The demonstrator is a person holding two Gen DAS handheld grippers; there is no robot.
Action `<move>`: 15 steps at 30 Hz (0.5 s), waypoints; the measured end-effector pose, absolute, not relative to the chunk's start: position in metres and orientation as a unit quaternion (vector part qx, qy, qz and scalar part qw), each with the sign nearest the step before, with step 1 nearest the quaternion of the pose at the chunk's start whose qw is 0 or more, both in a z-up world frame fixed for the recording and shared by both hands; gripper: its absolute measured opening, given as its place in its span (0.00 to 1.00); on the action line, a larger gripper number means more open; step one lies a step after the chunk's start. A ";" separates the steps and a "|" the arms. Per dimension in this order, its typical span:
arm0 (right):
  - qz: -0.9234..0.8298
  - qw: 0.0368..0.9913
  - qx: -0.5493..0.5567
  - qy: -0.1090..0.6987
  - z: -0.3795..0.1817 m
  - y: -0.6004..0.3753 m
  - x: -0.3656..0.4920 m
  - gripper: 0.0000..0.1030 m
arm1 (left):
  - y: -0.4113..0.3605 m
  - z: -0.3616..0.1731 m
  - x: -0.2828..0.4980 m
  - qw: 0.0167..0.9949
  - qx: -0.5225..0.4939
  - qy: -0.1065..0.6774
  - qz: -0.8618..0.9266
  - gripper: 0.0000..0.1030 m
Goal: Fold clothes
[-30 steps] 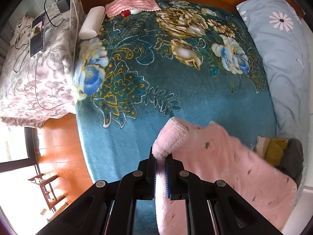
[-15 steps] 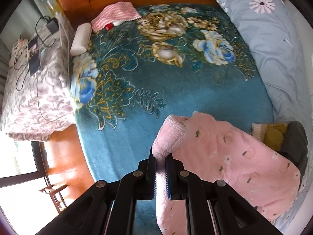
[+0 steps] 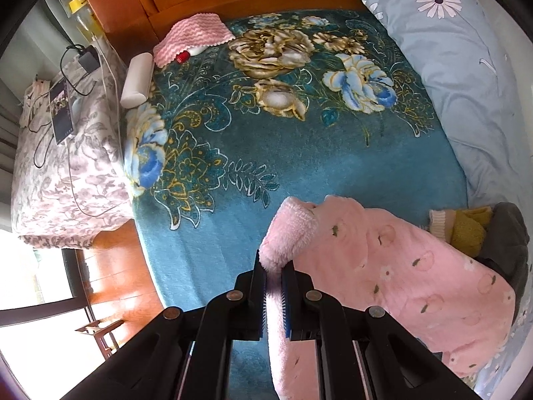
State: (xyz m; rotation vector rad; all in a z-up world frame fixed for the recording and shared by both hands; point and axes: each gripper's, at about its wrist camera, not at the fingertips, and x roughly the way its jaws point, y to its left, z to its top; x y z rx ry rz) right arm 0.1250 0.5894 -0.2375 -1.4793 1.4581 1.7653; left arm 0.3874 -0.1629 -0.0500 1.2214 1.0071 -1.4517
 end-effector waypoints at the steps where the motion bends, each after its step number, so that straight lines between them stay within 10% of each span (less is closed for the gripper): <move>1: 0.639 0.206 -0.527 0.521 -0.231 0.593 0.127 0.00 | -0.163 -0.050 0.387 0.478 0.498 0.413 -0.594 0.08; 15: 0.693 0.170 -0.505 0.485 -0.175 0.655 0.173 0.03 | -0.156 -0.058 0.389 0.490 0.495 0.418 -0.583 0.08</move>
